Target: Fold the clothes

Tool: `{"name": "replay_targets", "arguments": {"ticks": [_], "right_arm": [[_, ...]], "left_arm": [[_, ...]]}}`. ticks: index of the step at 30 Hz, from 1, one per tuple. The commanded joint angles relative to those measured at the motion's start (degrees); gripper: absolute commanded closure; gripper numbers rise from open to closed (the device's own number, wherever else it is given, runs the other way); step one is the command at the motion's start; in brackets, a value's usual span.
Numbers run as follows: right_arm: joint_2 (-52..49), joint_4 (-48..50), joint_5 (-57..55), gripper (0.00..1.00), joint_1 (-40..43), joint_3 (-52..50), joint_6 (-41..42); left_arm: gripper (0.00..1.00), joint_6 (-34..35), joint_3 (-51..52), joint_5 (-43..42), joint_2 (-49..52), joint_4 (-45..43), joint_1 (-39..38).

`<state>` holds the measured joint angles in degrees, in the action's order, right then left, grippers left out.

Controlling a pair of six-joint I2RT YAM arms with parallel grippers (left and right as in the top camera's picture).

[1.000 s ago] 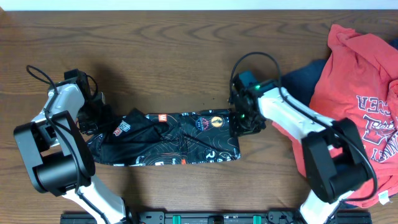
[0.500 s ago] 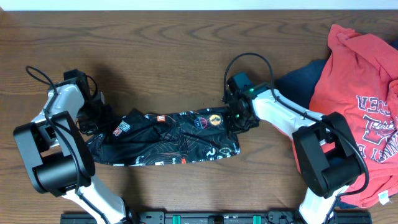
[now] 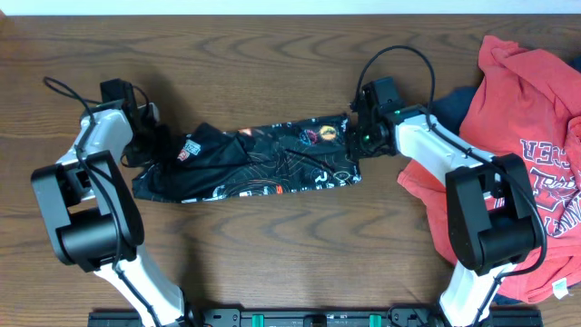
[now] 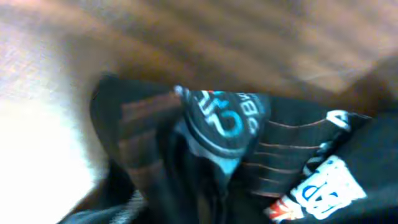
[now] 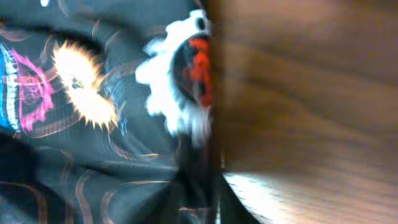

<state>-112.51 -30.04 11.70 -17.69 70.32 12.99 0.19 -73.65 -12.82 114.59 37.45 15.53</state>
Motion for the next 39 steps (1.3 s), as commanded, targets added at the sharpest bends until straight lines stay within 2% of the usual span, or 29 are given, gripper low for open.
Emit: {"name": "replay_targets", "arguments": {"ticks": [1,3,7,20,31,35,39], "right_arm": [[-0.7,-0.3,-2.4,0.55,0.8,1.2,0.5],[-0.6,-1.0,-2.4,0.50,0.8,1.2,0.5],[-0.6,-2.4,-2.5,0.50,0.8,1.2,0.4],[-0.7,-3.7,-2.9,0.50,0.8,1.2,0.2],[-0.7,-4.7,-2.9,0.50,0.9,1.2,0.2],[-0.7,-5.2,-3.0,0.49,0.9,1.2,0.2],[-0.7,-6.3,-2.9,0.49,0.9,1.2,-0.4]], "left_arm": [[0.02,0.9,1.3,1.6,3.8,0.7,-0.6],[0.02,0.5,1.2,2.3,2.4,1.3,-0.3],[0.02,-0.6,1.1,3.4,-1.8,1.6,0.6],[0.02,-14.6,2.6,3.4,-3.0,4.8,1.2],[0.02,-15.8,2.5,3.5,-4.2,5.3,1.2],[0.02,-15.8,2.5,8.1,-5.9,5.0,1.2],[0.02,-15.3,2.5,8.4,-6.8,4.1,1.2]]}}
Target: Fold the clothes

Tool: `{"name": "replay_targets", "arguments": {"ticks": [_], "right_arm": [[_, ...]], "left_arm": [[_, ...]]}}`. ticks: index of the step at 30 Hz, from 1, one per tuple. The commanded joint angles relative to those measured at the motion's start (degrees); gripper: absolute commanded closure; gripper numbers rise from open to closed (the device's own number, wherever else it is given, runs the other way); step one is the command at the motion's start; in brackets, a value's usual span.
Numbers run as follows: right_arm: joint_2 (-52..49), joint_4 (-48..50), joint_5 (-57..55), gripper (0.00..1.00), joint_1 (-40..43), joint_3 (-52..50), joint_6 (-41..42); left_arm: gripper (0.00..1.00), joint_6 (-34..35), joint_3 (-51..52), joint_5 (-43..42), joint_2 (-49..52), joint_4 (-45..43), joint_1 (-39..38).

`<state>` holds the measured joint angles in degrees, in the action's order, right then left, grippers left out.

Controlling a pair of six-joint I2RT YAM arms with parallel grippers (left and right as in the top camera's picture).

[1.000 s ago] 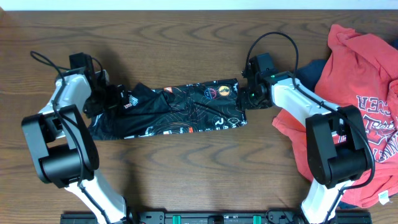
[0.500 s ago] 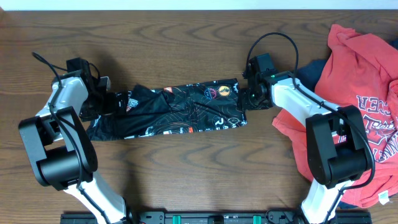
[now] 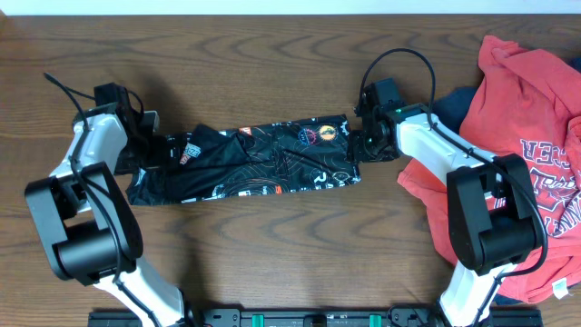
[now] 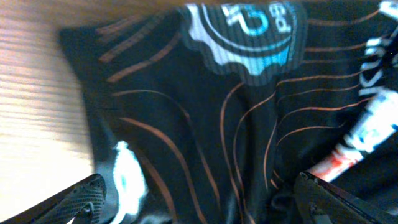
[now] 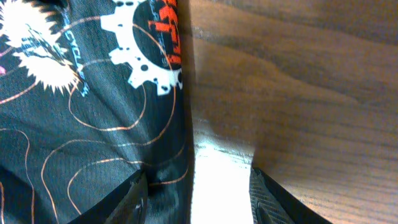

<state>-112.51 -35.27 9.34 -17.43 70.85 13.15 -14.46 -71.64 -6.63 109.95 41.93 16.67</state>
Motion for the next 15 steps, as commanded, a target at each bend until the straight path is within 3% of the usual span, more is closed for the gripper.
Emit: {"name": "replay_targets", "arguments": {"ticks": [1,15], "right_arm": [[-0.7,-1.5,-0.6,0.49,0.6,0.7,-0.7],[-0.7,-7.5,-2.5,0.47,0.7,0.7,-2.3]], "left_arm": [[0.02,-0.7,0.5,2.2,-2.1,-0.5,0.0],[0.02,-0.5,0.6,3.5,2.9,-2.5,1.0]]}}
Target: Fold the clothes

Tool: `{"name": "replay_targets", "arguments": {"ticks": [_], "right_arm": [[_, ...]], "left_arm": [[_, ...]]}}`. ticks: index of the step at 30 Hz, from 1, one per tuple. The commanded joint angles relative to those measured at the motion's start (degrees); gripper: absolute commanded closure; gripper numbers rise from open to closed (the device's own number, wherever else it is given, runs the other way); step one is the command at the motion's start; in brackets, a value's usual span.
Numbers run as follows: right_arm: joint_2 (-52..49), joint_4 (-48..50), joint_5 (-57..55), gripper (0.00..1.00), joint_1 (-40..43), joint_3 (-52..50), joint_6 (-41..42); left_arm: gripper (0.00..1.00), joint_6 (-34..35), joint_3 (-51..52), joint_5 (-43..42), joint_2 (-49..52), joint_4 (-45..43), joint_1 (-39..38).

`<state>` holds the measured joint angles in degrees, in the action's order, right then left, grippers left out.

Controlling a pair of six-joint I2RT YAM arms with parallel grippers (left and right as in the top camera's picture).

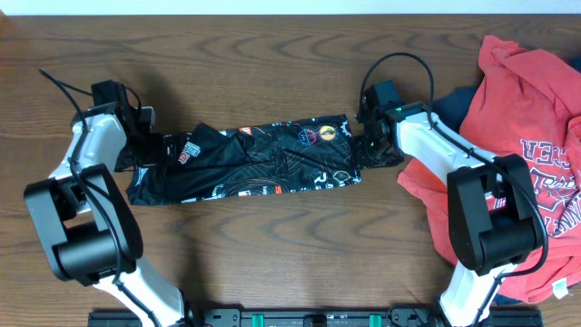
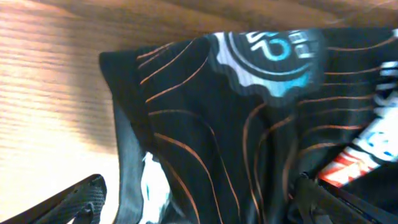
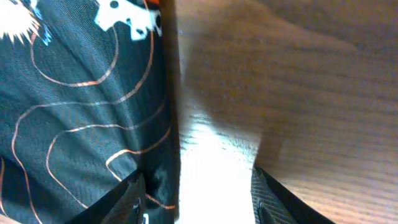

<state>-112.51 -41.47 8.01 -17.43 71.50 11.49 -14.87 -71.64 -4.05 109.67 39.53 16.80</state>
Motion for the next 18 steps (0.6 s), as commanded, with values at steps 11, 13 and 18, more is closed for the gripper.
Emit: {"name": "replay_targets", "arguments": {"ticks": [11,13,18], "right_arm": [[-0.7,-2.1,-1.2,0.47,0.7,0.0,-0.6],[-0.7,-2.1,-1.4,0.48,0.7,0.0,-0.6],[-0.7,-2.3,-2.2,0.48,0.8,0.0,1.0]], "left_arm": [[0.37,4.5,0.6,-0.2,7.4,0.5,1.5],[0.60,4.5,0.6,-0.3,7.4,0.7,1.5],[0.94,4.9,0.5,-0.2,7.3,0.9,1.5]]}}
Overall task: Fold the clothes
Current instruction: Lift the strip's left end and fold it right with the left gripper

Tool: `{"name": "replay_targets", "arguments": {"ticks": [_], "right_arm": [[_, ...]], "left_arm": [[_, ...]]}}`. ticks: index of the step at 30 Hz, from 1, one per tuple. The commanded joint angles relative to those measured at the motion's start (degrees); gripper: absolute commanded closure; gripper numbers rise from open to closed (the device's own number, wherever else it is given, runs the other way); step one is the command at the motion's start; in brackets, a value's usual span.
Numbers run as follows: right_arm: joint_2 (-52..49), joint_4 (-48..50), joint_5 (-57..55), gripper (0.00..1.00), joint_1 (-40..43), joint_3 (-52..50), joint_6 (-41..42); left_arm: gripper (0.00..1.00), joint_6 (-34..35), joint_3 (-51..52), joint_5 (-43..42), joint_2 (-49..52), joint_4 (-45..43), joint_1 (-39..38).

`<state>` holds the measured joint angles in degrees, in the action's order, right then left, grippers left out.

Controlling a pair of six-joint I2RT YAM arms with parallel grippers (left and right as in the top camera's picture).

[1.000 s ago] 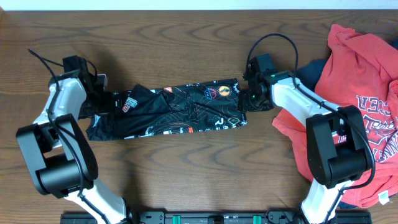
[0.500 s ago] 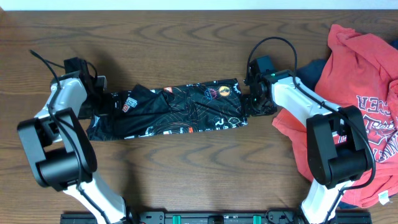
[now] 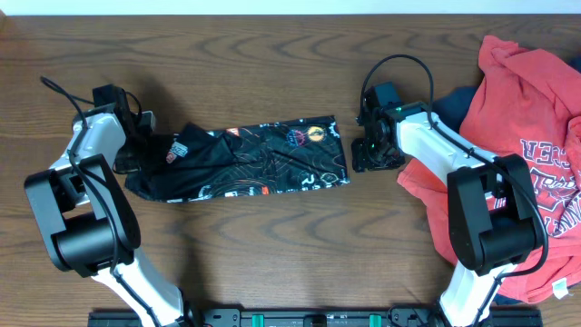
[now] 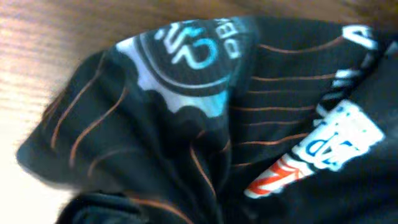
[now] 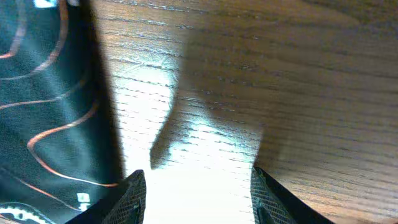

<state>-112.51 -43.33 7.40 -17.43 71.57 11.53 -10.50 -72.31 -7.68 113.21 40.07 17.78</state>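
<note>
A black patterned garment [image 3: 245, 159] lies on the table folded into a long strip running left to right. My left gripper [image 3: 138, 150] is at its left end, shut on the bunched cloth. In the left wrist view that cloth [image 4: 205, 124] fills the frame and hides the fingers. My right gripper [image 3: 368, 156] stands open just off the strip's right end. In the right wrist view bare wood lies inside the right gripper [image 5: 199, 202], and the garment's edge [image 5: 43, 93] is off to the left.
A red printed shirt [image 3: 526, 136] lies heaped at the right side, with a dark blue garment [image 3: 449, 102] under its left edge, close behind my right arm. Brown wooden table [image 3: 272, 254] stretches in front of the strip and behind it.
The black strip has shifted to the left, so its right end now lies apart from my right gripper. My left gripper, open before, is now shut on the bunched left end.
First both grippers were tight against the ends of the stretched strip, with cloth filling both wrist views. Then both stood open with the strip flat on the table, and stayed so. Now the left has shut on its end and the strip sits further left.
</note>
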Motion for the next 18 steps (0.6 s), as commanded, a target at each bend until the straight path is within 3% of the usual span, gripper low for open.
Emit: {"name": "replay_targets", "arguments": {"ticks": [1,11,18], "right_arm": [[-0.6,-0.4,-1.6,0.48,0.9,-0.1,1.6],[1.8,-3.3,-3.5,0.49,6.4,0.1,3.0],[5.6,-7.3,-5.9,0.48,14.1,0.1,1.5]], "left_arm": [[0.94,0.8,1.0,3.4,3.6,0.5,0.5],[0.94,1.6,-4.7,11.5,-1.4,7.1,1.0],[0.94,6.2,-9.7,10.6,-8.5,15.3,-1.5]]}}
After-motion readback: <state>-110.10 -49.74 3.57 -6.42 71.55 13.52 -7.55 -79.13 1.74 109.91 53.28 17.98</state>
